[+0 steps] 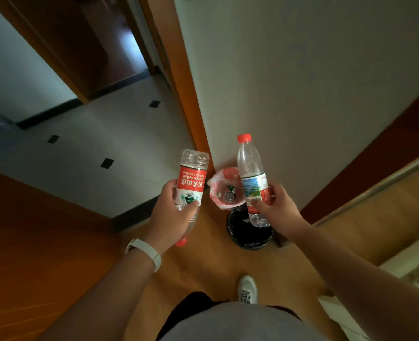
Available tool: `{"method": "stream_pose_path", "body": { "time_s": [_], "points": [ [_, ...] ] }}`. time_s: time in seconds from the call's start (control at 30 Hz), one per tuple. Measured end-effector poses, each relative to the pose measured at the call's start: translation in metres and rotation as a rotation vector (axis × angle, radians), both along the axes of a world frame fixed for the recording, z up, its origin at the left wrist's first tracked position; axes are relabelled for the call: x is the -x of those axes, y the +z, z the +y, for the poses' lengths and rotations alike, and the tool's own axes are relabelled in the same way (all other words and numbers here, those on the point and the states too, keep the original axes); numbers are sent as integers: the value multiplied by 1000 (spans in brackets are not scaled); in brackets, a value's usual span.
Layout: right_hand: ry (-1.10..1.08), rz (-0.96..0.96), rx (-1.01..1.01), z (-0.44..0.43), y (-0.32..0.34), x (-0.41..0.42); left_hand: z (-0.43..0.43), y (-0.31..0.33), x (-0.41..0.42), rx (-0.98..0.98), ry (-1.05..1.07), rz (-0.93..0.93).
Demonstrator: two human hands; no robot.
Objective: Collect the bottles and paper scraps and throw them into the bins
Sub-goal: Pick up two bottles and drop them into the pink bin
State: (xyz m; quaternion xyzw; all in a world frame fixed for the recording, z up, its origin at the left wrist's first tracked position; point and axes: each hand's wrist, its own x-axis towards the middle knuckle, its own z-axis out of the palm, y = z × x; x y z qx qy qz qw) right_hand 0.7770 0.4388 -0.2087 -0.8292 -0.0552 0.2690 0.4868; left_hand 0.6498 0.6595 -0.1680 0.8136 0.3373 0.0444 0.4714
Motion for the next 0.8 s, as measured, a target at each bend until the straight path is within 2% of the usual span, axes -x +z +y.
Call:
{"method": "stream_pose_path", "body": {
  "time_s": [0.4, 0.63, 0.8],
  "points": [
    [-150, 24, 84, 41, -22, -59, 63, -27, -101, 66, -214, 5],
    [-322, 42, 166, 108, -28, -83, 142, -46, -169, 127, -379, 20],
    [-394, 46, 255, 159, -42, -102, 194, -82, -214, 187, -474, 63]
  ]
}}
